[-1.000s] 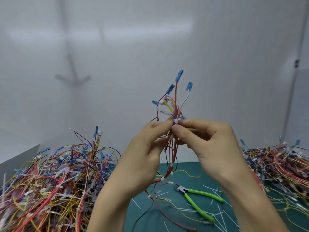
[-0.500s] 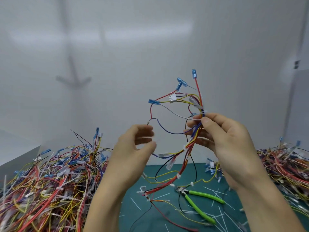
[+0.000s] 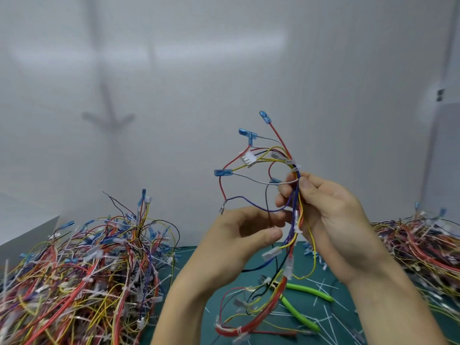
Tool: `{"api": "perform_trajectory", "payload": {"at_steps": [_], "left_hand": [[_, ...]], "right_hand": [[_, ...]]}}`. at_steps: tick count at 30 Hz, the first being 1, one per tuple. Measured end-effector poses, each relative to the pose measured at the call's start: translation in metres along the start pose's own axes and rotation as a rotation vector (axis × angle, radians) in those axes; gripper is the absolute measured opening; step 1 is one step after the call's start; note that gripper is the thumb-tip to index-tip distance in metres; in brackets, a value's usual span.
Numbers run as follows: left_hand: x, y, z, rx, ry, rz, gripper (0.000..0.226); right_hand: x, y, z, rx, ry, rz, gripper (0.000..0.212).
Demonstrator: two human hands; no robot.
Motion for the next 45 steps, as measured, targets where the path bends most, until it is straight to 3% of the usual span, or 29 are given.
{"api": "perform_trajectory", "payload": {"at_steps": [4,14,20,24,26,31,36,38,43,45], "left_hand": [[0.010,0.001,0.001,-0.007,-0.065,0.044,0.013],[0.046,0.008,0.021,-0.132,0.118,0.320,0.012],[0.038,0.008,0.014,-0.024,-0.041,0.247,0.011],[0.028,0.009,0.008,0.118,-0.004,0.215,0.063],[0.027,0.010,0.010,0.134,0.005,0.207,0.070],[0.012,0.010,0.027,-0.030,-0.079,0.035,0.040],[0.027,0.011,0.033,-0.111,-0.102,0.155,0.025],[0.031,0.011,0.033,-0.112,-0.126,0.186,0.022],[0.032,0.010,0.032,-0.118,-0.214,0.184,0.014],[0.032,0.011,0.035,-0.144,-0.268,0.191,0.015]], "right_hand": [[0.004,-0.001,-0.001,-0.009,-0.070,0.007,0.022],[0.017,-0.001,-0.003,-0.010,-0.054,0.031,0.018],[0.015,0.001,-0.006,0.035,0.075,0.079,0.021],[0.013,0.000,-0.006,0.077,0.158,0.118,0.017],[0.013,0.000,-0.007,0.090,0.188,0.138,0.021],[0.020,0.000,-0.008,0.097,0.276,0.219,0.012],[0.021,0.003,-0.013,0.118,0.318,0.245,0.019],[0.020,0.003,-0.013,0.120,0.330,0.236,0.011],[0.016,0.004,-0.016,0.132,0.340,0.209,0.019],[0.016,0.004,-0.016,0.136,0.348,0.199,0.013]]}}
Point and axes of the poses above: each hand's wrist, its own y-axis away from the middle knuckle, its own x-axis out of the back of the hand, z = x × y, the point moved 10 cm from there along -y, towards the middle knuckle, and after that the axes turned 10 degrees about y, right-handed, at the moved point
